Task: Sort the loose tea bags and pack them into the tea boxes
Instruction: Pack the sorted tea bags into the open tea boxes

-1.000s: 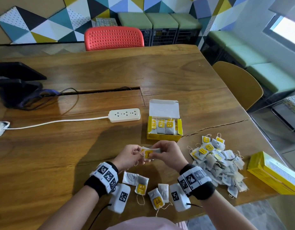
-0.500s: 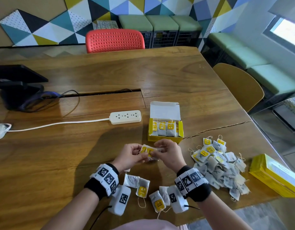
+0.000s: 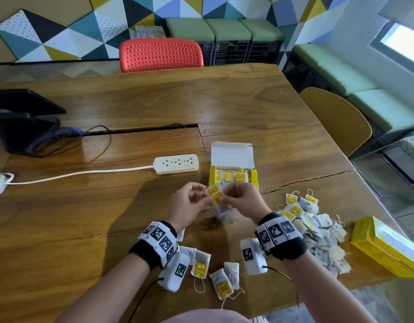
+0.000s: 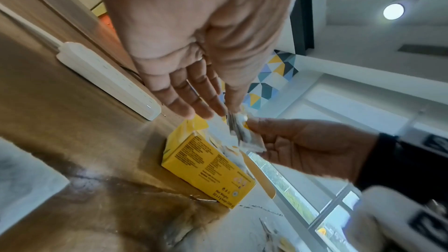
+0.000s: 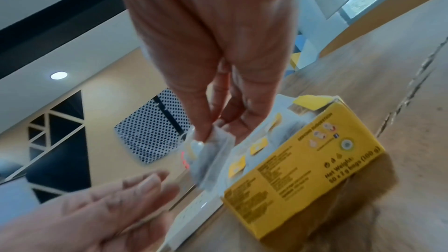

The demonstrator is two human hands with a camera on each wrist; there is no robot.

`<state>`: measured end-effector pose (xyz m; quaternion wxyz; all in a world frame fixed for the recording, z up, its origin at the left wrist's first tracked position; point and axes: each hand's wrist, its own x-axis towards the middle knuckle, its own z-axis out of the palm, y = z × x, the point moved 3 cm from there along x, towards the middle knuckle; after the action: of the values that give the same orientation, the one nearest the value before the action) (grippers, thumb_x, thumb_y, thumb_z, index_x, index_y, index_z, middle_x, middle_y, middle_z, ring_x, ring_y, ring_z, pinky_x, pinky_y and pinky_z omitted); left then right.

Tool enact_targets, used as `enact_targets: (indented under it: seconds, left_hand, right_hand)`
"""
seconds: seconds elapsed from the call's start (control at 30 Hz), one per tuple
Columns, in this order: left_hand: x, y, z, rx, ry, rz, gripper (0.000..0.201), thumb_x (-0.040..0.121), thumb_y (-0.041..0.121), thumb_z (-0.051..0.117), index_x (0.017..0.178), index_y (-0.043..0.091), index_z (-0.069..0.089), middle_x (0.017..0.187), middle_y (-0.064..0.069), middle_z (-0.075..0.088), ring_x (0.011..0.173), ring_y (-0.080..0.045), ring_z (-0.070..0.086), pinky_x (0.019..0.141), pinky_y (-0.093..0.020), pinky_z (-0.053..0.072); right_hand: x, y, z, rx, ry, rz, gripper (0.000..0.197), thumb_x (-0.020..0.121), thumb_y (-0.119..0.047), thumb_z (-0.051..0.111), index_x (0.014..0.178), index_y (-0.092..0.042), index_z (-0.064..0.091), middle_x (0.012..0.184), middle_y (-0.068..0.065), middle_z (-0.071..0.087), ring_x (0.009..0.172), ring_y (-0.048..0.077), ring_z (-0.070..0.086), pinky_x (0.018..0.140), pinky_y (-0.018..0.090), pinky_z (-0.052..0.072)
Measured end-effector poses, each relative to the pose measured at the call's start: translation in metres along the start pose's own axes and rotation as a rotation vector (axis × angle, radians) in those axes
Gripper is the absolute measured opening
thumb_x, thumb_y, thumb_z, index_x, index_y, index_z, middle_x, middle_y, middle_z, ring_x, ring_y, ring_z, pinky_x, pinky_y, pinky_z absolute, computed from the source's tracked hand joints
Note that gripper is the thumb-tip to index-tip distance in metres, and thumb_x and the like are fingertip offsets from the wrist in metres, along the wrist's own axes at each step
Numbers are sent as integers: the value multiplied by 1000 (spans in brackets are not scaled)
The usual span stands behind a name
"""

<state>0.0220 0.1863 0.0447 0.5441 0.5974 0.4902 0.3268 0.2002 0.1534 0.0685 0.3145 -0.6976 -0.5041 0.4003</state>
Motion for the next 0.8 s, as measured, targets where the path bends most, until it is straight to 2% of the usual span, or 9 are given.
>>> enact_targets:
  seconds: [0.13,0.2,0.27,0.43,0.5,0.57,0.67,0.73,0.8]
  left_hand:
    - [10,1,9,143,29,89,27,82,18,74,106,19,61,92,7,70,84,-4,65,74,-11,51]
    - [12,-1,14,193,15,85,27,84,19,72,108,18,61,95,8,68,84,-4,64,73,-8,49]
    - [13,-5,16,206,-7,72,28,84,19,71,110,17,61,96,8,68,84,-4,64,73,-11,50]
    - [8,-15,13,214,-33,32,28,85,17,70,110,23,59,99,11,66,87,-4,64,70,-9,48]
    - [7,-20,7,197,-24,14,29,85,16,70,110,23,59,100,11,66,87,-2,64,68,-7,47]
    - [5,-25,-2,178,-13,-2,29,85,15,69,110,23,58,100,11,65,87,-1,63,68,-8,47]
    - [2,-32,-17,183,11,-19,28,86,14,69,109,24,58,100,13,65,87,1,62,67,-6,47]
    - [-1,-39,-27,195,18,-41,27,87,13,68,109,24,57,100,14,64,87,1,62,65,-5,46]
    - [-4,-48,-37,244,28,-62,27,87,13,67,110,23,58,101,13,64,87,1,62,67,-5,46]
  right_hand:
    - [28,7,-23,15,340,143,16,73,-19,81,73,-21,65,80,-2,72,80,17,69,79,32,56]
    - [35,7,-25,-28,430,203,13,76,-20,79,76,-19,65,83,-2,70,80,14,65,80,27,52]
    - [39,5,-22,-77,463,223,11,79,-20,76,83,-15,67,86,0,70,79,12,60,77,21,45]
    - [47,6,-9,-156,470,165,10,83,-17,72,88,-10,66,88,4,68,86,20,62,76,23,44]
    - [48,6,-6,-260,457,103,13,85,-17,69,94,-8,64,96,7,64,91,23,60,76,23,41]
    - [46,5,-6,-366,474,31,20,87,-18,68,103,-7,63,108,9,55,98,25,55,81,29,44]
    - [42,2,-4,-566,455,-96,29,87,-24,68,113,-14,64,120,5,51,112,24,47,92,42,43]
    - [42,4,-1,-735,357,-126,30,89,-31,63,118,-22,65,129,-2,52,121,21,42,96,43,35]
    - [42,6,1,-839,279,-100,28,92,-39,57,117,-28,66,131,-8,54,123,18,40,97,42,29]
